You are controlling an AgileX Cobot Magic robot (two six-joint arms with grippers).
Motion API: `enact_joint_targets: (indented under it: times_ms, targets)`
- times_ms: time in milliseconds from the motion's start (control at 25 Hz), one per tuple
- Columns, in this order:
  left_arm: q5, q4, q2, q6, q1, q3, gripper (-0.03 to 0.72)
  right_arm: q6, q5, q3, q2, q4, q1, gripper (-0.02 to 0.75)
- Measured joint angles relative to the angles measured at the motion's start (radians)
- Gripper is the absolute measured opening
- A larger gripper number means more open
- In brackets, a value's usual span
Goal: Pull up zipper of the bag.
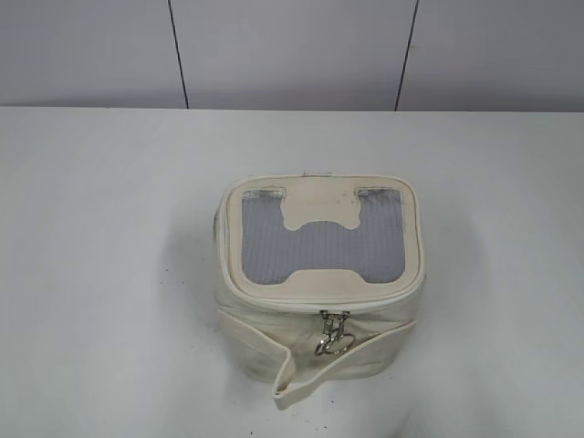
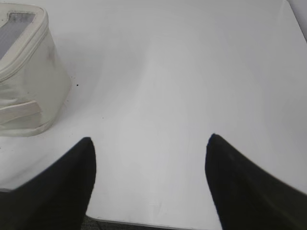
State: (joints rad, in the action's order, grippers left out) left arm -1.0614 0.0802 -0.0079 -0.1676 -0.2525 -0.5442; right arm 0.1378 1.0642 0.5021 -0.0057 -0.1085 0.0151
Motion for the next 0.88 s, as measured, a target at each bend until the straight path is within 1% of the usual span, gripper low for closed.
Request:
enact_joint_targets:
  times_ms: [360, 440, 520, 720, 800, 880]
  targets:
    - [0.001, -0.001, 0.000, -0.001, 0.000, 0.000, 0.298, 0.002, 0.000, 0.000, 0.000, 0.000, 0.000, 0.553]
    - [0.001, -0.001, 0.000, -0.001, 0.012, 0.000, 0.298, 0.002, 0.000, 0.000, 0.000, 0.000, 0.000, 0.553]
    - [0.001, -0.001, 0.000, -0.001, 0.047, 0.000, 0.298, 0.002, 0.000, 0.000, 0.000, 0.000, 0.000, 0.553]
    - [0.001, -0.002, 0.000, -0.001, 0.198, 0.000, 0.298, 0.002, -0.001, 0.000, 0.000, -0.001, -0.003, 0.553]
    - [0.001, -0.002, 0.000, -0.002, 0.240, 0.000, 0.298, 0.002, -0.001, 0.000, 0.000, -0.002, -0.003, 0.553]
    - [0.001, -0.002, 0.000, -0.002, 0.258, 0.000, 0.298, 0.002, -0.001, 0.000, 0.000, -0.002, -0.003, 0.553]
